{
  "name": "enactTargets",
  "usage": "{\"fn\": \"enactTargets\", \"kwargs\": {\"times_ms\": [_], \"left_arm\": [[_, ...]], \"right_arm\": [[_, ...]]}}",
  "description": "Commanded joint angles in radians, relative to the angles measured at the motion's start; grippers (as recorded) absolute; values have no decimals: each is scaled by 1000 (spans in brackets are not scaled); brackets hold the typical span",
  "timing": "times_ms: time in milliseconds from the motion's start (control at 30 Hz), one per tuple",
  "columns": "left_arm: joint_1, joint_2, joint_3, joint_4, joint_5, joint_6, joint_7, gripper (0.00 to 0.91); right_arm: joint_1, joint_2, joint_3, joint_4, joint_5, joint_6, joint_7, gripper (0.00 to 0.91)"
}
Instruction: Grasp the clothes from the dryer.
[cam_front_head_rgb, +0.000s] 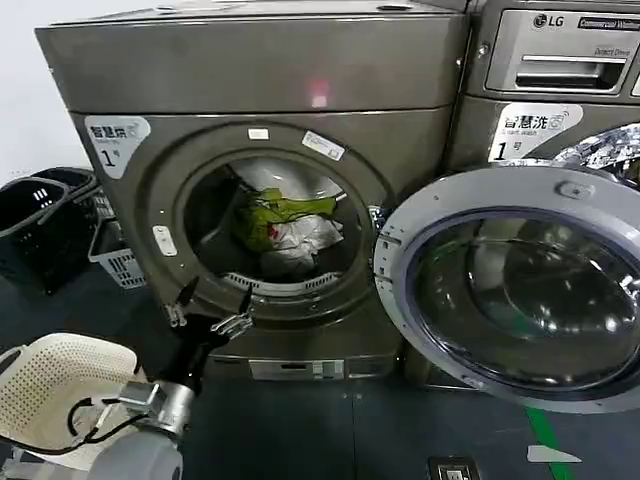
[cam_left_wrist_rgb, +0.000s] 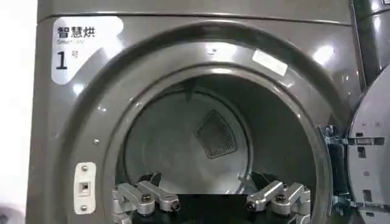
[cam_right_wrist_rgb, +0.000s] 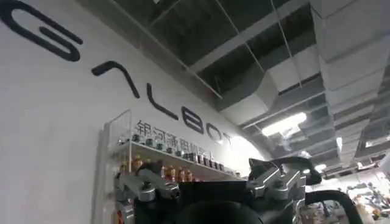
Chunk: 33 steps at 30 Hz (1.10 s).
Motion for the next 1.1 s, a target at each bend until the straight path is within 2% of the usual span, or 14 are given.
{"fn": "enactTargets", "kwargs": {"times_ms": [33, 1100], "left_arm": [[3, 1, 6, 0, 4, -2, 0, 907], [-23, -10, -16, 25, -2, 3, -5, 907]], "right_arm": [[-2, 1, 3, 0, 1, 3, 1, 907], [14, 12, -17, 19, -37, 5, -21, 907]]}}
